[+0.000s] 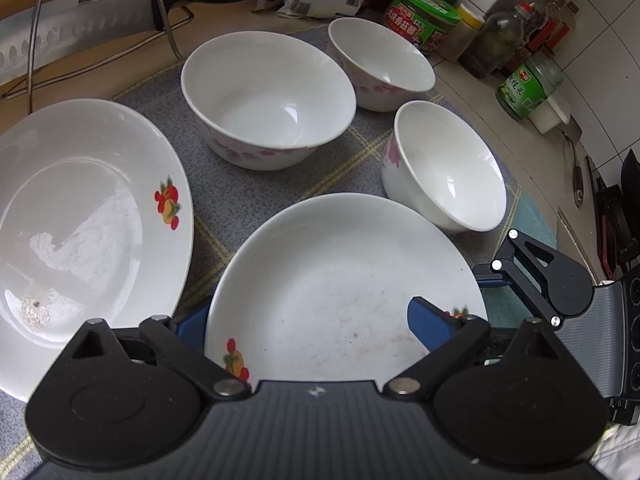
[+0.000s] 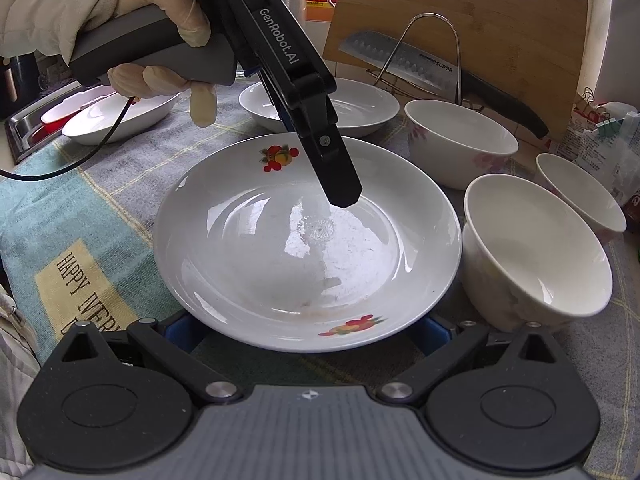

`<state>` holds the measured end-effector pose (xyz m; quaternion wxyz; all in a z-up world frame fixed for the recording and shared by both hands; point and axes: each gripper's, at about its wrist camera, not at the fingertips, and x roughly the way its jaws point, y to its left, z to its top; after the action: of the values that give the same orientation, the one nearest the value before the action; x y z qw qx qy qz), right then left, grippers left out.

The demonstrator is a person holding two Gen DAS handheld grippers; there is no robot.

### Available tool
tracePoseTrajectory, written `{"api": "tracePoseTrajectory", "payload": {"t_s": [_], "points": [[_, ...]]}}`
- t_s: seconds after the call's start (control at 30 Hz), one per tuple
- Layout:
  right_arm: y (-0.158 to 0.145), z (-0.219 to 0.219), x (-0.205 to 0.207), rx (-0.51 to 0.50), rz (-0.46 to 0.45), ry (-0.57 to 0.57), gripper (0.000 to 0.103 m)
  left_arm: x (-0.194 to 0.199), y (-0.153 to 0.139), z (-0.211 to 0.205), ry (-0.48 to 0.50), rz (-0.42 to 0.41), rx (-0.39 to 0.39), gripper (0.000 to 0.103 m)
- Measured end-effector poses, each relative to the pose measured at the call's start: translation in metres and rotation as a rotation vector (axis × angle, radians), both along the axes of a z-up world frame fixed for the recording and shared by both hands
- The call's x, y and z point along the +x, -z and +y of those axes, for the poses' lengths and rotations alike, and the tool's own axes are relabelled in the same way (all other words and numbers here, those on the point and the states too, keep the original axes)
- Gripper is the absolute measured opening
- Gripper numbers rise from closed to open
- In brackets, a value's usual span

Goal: Organize plates and bowls
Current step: 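Carry the large plate with the left gripper toward the first plate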

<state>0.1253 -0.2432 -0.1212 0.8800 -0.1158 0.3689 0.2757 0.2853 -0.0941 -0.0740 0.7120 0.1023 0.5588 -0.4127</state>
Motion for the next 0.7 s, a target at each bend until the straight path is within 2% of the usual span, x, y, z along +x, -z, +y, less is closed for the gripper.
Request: {"api": "tracePoseTrajectory", "payload": {"t_s": [0.7], "points": [[0.0012, -0.0015, 0.0012, 0.015, 0.007, -0.027, 0.103, 0.0028, 0.0023, -0.0026, 0.037, -0.005, 0.023, 0.096]]}}
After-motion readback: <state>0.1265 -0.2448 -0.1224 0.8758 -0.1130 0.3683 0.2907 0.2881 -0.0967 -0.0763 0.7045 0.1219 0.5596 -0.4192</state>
